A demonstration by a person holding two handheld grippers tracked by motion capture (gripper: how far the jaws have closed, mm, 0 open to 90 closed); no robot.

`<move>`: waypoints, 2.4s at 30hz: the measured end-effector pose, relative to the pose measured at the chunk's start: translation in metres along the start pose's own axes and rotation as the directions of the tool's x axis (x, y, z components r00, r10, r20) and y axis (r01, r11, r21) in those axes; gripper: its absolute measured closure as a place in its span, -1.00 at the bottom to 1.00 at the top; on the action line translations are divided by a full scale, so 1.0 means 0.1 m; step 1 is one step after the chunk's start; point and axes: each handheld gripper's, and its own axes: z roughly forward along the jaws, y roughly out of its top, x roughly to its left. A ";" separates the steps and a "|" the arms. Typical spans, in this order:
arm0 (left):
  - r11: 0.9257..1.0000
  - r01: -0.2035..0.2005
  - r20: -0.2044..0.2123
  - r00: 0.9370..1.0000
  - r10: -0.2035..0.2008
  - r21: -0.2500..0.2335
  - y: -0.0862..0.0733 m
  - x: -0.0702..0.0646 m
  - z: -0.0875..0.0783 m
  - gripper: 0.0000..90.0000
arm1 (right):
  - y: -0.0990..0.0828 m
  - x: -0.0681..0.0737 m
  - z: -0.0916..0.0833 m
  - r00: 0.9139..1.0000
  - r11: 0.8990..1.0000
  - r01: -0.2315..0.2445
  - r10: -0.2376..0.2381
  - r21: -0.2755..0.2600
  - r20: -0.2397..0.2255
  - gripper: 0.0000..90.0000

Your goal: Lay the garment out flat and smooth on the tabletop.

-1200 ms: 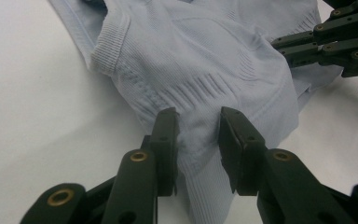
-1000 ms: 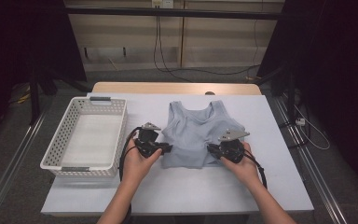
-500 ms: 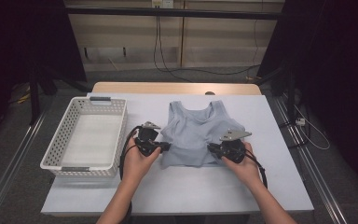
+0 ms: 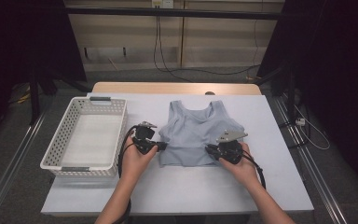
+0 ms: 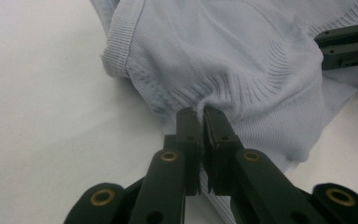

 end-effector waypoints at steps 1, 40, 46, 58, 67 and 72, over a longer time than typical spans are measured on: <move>1.000 0.000 0.012 1.000 0.000 0.015 0.00 0.02 0.00 0.91 | 0.00 0.00 0.01 1.000 1.000 0.000 0.000 0.006 0.000 0.81; 0.999 -0.002 0.001 1.000 0.002 0.041 -0.02 0.04 0.05 0.90 | -0.39 -0.38 -0.57 0.982 0.989 -0.137 0.142 -0.047 0.128 -0.17; 0.999 -0.005 0.003 1.000 0.005 0.050 0.00 0.05 0.05 0.90 | -0.43 -0.39 -0.60 0.979 0.988 -0.150 0.155 -0.043 0.134 -0.23; 0.999 -0.011 -0.004 1.000 0.012 0.051 0.01 0.04 0.05 0.90 | -0.56 -0.48 -0.70 0.967 0.983 -0.179 0.182 -0.032 0.178 -0.22; 0.998 -0.016 -0.013 1.000 0.017 0.057 0.03 0.04 0.05 0.90 | -0.67 -0.56 -0.76 0.953 0.974 -0.227 0.223 -0.003 0.204 0.10; 0.998 -0.017 -0.016 1.000 0.018 0.054 0.04 0.04 0.05 0.90 | -0.72 -0.57 -0.73 0.953 0.970 -0.242 0.234 0.018 0.191 0.29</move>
